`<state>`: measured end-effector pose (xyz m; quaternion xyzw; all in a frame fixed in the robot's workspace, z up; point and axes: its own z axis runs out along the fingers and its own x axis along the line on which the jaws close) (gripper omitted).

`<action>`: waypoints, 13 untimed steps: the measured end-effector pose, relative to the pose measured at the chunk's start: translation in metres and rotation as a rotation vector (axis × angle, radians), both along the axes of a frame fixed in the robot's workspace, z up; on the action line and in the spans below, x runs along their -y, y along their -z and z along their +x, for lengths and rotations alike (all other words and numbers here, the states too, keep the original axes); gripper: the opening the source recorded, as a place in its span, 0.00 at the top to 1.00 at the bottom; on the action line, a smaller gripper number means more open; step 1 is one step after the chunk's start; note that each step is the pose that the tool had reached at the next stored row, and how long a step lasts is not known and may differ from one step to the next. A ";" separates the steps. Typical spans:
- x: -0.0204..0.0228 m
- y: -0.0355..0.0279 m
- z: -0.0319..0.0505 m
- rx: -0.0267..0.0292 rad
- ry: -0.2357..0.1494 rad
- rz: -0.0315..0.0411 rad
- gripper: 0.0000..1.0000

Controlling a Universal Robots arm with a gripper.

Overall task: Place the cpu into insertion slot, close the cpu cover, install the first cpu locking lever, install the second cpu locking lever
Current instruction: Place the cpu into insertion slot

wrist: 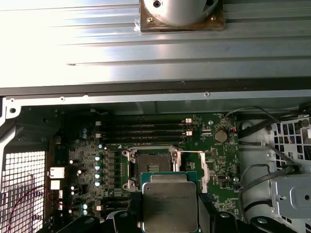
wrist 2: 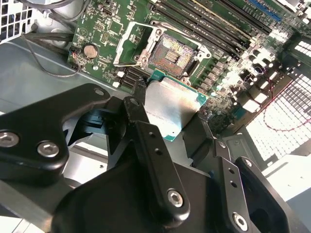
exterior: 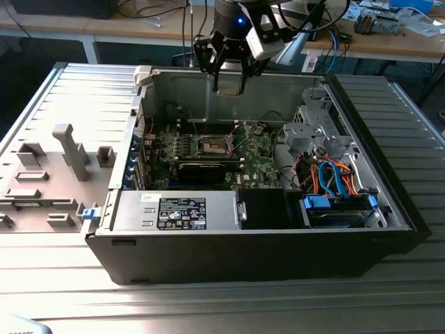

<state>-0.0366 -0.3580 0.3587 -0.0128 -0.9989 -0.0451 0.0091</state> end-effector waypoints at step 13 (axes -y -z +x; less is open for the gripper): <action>0.0003 0.0032 -0.0005 0.0000 0.000 0.0000 0.45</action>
